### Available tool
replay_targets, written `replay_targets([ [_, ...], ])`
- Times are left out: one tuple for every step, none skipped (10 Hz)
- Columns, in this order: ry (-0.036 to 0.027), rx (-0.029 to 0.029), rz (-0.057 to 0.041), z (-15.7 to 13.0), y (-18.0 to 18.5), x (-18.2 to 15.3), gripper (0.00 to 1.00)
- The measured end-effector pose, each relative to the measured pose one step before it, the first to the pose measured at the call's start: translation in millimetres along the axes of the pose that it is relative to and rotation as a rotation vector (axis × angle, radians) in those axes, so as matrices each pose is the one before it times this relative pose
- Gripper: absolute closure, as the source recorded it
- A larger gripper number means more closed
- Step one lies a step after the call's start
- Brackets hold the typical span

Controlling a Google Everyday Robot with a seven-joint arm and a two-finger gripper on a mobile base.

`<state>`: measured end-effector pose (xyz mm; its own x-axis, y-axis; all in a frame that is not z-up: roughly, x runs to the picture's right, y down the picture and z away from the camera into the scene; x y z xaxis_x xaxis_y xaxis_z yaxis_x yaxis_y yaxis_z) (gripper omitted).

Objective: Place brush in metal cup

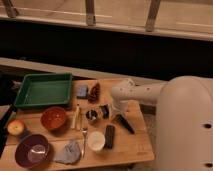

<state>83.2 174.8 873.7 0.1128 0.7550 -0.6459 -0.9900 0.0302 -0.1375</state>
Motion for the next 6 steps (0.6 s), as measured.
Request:
replay_targets([
  [-0.00054, 0.00046, 0.00392, -0.08, -0.78, -0.03, 0.74],
  [0.00087, 0.00082, 0.00176, -0.06, -0.55, 0.52, 0.84],
  [0.00047, 0.0003, 0.00127, -0.81, -0.17, 0.28, 0.94],
  [0.00054, -0.00047, -0.00067, -0.5, 0.5, 0.17, 1.0],
  [0.00109, -0.0014, -0.00085, 0.28, 1.01, 0.37, 1.0],
  [0.00057, -0.00066, -0.00281, 0.23, 1.63, -0.12, 1.0],
])
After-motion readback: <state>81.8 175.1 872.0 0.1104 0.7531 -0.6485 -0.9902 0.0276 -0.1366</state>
